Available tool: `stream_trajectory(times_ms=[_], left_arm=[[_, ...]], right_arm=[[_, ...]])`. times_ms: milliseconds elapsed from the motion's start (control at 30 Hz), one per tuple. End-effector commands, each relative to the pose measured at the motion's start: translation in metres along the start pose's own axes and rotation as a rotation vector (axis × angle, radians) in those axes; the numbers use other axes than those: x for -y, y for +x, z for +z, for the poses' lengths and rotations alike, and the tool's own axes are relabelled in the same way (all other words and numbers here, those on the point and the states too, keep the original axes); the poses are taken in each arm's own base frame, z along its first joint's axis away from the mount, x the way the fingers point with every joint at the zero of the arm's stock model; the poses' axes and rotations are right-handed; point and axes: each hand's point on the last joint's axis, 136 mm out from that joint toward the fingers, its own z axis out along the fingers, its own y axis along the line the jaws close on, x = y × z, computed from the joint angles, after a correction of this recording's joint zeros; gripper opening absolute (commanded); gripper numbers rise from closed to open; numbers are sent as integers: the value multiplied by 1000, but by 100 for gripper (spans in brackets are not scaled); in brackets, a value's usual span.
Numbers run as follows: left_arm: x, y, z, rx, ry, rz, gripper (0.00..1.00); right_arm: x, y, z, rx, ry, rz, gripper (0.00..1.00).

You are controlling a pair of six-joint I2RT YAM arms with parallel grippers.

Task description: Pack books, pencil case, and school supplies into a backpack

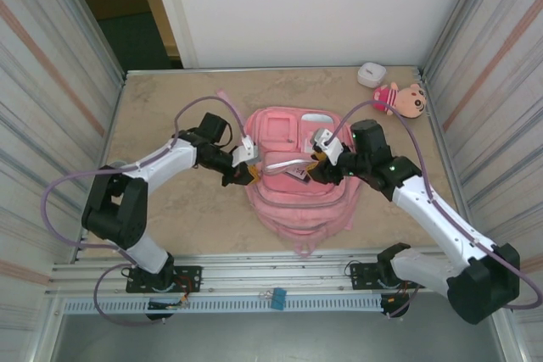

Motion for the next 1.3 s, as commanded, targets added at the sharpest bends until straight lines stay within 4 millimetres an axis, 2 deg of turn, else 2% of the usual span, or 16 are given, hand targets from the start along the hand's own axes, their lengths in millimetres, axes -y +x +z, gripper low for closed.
stream_trajectory(times_ms=[0, 100, 233, 467, 533, 567, 633, 700, 767, 900, 1067, 1200, 1233, 1267], left_arm=[[8, -9, -8, 29, -21, -21, 1], [12, -7, -10, 20, -34, -22, 0], [13, -3, -10, 9, -46, -30, 0], [17, -7, -7, 12, -40, -25, 0], [19, -8, -6, 10, -35, -29, 0], [20, -8, -5, 12, -33, -29, 0], [23, -10, -5, 13, -28, -27, 0], [27, -12, -5, 15, -24, -26, 0], [35, -15, -5, 23, -11, -21, 0], [56, -24, -5, 47, 28, -10, 0], [79, -36, 5, 55, 56, 19, 0], [82, -41, 17, 52, 50, -4, 0], [79, -41, 18, 54, 40, -17, 0], [76, -41, 19, 58, 24, -25, 0]], right_arm=[[-35, -9, -15, -5, 25, -62, 46], [-55, -3, -8, -18, 72, -187, 50], [-58, -4, 9, -30, 105, -261, 55], [-60, 12, 54, -103, 58, -279, 51], [-57, 16, 62, -104, 71, -281, 44], [-54, 17, 65, -106, 82, -282, 37], [-50, 19, 70, -105, 99, -277, 17], [-47, 19, 74, -91, 100, -264, 5], [-46, 18, 78, -65, 89, -244, 0], [-39, 17, 88, -30, 84, -213, 0], [-41, 10, 100, 10, 43, -218, 0], [-44, 3, 99, 41, 15, -219, 0], [-45, 3, 96, 46, 7, -203, 2], [-46, 1, 90, 56, -9, -171, 12]])
